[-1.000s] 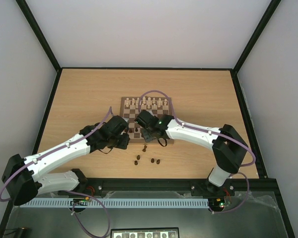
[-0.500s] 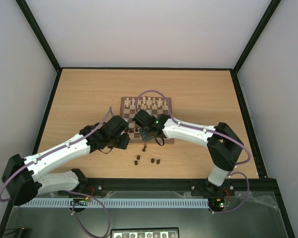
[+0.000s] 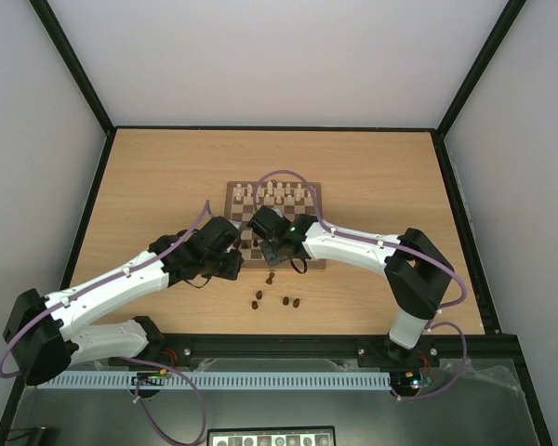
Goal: Set up the chess pieces on the board
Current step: Place the chess piece on the chessboard.
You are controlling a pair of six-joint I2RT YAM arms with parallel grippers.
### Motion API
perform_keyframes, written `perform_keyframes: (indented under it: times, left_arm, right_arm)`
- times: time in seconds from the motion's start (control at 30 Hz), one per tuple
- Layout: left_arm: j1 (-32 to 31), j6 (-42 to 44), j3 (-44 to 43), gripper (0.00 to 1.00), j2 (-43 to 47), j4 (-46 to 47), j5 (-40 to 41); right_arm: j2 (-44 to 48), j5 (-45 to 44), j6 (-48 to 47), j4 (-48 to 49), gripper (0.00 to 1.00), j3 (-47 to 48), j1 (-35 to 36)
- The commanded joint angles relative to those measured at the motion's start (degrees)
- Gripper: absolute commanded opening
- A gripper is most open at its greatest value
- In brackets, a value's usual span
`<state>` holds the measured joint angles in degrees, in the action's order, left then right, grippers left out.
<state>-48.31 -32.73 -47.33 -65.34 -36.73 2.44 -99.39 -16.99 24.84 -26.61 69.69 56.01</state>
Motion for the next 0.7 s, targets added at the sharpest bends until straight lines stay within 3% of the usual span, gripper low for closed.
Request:
perform_keyframes:
  times: [0.0, 0.37, 0.67]
  left_arm:
    - [-0.2, 0.4, -0.8, 0.19, 0.8, -0.2, -0.4]
    - [-0.2, 0.4, -1.4, 0.19, -1.1, 0.0, -0.4]
    - [-0.1, 1.3, -6.2, 0.19, -7.4, -4.3, 0.9]
  right_arm:
    - [0.2, -0.4, -0.1, -0.6, 0.24, 1.1, 0.1]
    - [5.2, -0.9, 0.0, -1.7, 0.38, 0.9, -0.1]
    - [17.6, -1.0, 1.2, -2.0, 0.44, -6.4, -0.7]
